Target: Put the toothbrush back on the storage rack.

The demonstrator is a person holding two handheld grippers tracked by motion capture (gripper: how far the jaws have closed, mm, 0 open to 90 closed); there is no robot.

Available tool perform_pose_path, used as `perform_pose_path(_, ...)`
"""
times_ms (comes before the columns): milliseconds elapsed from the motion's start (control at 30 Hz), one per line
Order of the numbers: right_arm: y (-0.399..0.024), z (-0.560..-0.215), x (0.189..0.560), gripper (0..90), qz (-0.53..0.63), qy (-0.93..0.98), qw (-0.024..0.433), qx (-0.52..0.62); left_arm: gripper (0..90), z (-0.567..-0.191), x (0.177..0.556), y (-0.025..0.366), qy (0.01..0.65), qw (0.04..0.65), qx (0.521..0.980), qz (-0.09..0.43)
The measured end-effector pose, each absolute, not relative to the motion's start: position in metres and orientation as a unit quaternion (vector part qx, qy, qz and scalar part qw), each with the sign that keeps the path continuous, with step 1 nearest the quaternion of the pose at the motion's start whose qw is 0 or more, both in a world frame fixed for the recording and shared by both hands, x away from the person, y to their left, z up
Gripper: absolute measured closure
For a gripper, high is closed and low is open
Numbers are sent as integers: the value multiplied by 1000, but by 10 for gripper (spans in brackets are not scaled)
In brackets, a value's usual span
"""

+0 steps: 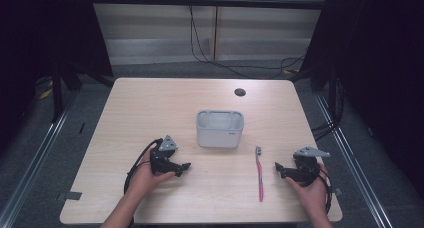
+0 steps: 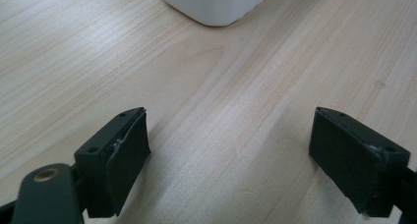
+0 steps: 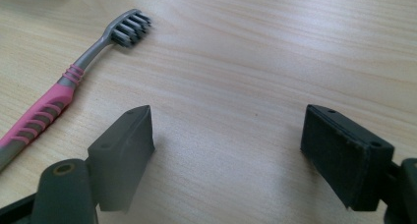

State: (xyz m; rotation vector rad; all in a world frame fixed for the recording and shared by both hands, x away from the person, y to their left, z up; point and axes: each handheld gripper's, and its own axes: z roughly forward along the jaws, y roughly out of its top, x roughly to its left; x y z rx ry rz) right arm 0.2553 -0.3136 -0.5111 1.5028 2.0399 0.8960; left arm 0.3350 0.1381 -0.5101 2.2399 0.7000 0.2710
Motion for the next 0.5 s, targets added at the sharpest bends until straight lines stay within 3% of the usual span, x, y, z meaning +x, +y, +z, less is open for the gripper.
perform_pose_path(167,-311,-511,255,198,322,734,229,552,148,-510,335,138,274,380,877,107)
perform_pose_path(300,-305,-502,259,298,289,747,215,559,148,-510,335,138,276,382,876,106)
perform_pose_path(367,-298,-497,261,300,267,758,209,557,148,-510,335,138,276,382,876,106)
perform_pose_path(500,-290,-488,269,307,268,754,159,578,148,-510,335,138,274,381,876,108)
